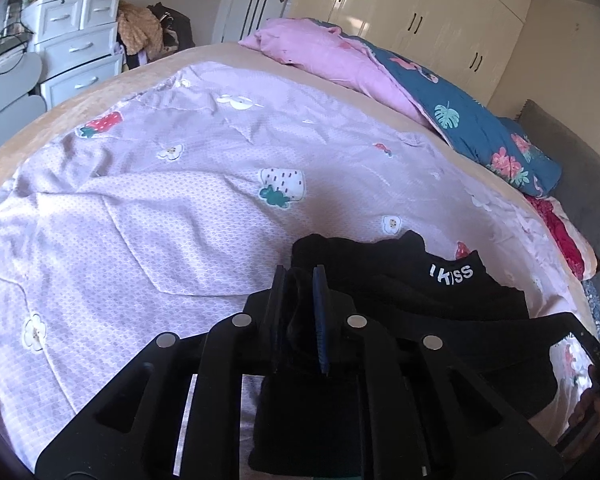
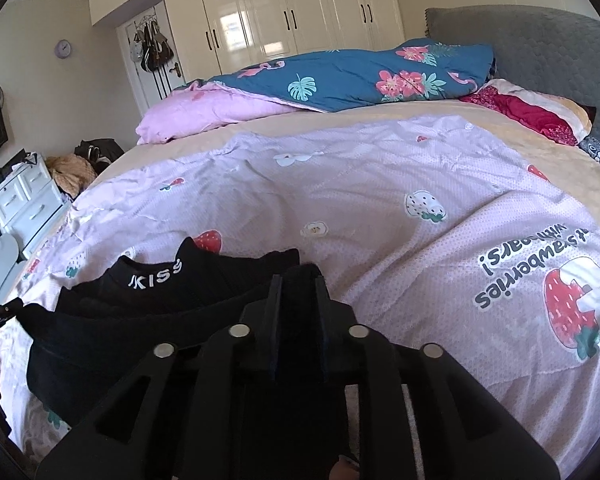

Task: Fold small clothes
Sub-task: 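Lower the hem onto the collar and press it flat with both grippers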

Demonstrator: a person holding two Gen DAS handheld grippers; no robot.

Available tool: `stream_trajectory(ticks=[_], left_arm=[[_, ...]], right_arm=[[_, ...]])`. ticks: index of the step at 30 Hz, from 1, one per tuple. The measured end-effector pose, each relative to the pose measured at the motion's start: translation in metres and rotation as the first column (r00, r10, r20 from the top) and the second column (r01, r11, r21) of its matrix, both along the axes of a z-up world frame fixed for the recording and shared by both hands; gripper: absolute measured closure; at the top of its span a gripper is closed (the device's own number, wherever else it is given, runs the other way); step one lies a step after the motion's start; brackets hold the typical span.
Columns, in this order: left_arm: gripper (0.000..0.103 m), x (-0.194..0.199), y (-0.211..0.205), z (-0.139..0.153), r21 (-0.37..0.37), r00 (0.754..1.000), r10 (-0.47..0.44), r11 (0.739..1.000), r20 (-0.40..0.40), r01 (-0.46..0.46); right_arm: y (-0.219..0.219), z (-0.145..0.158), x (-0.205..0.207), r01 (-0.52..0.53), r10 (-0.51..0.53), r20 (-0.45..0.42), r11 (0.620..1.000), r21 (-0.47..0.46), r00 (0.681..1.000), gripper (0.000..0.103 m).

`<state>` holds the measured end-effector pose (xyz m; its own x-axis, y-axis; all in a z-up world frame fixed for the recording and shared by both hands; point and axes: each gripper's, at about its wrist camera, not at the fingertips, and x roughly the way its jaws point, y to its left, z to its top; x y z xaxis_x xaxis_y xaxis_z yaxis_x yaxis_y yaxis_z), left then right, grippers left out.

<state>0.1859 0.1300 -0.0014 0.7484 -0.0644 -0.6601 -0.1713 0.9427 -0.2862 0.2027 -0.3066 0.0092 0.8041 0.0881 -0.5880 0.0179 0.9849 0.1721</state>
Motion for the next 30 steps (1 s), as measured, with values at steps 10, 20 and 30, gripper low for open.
stream_trajectory(ticks=[10,20,30], left_arm=[[0.051,-0.032,-0.013,0.029,0.100,0.996,-0.039,0.994,0.077,0.032],[0.097,-0.048,-0.054,0.005,0.123,0.979,-0.200,0.972,-0.029,0.202],[0.100,-0.020,-0.059,-0.036,0.207,0.979,-0.157,0.961,-0.132,0.182]], right_arm=[[0.021,0.015,-0.035,-0.054,0.060,0.084,0.996,-0.067,0.995,0.071],[0.051,0.001,-0.053,-0.164,0.165,0.014,0.984,-0.071,0.986,0.077],[0.066,-0.040,-0.010,-0.154,0.126,-0.188,0.977,-0.145,0.974,0.083]])
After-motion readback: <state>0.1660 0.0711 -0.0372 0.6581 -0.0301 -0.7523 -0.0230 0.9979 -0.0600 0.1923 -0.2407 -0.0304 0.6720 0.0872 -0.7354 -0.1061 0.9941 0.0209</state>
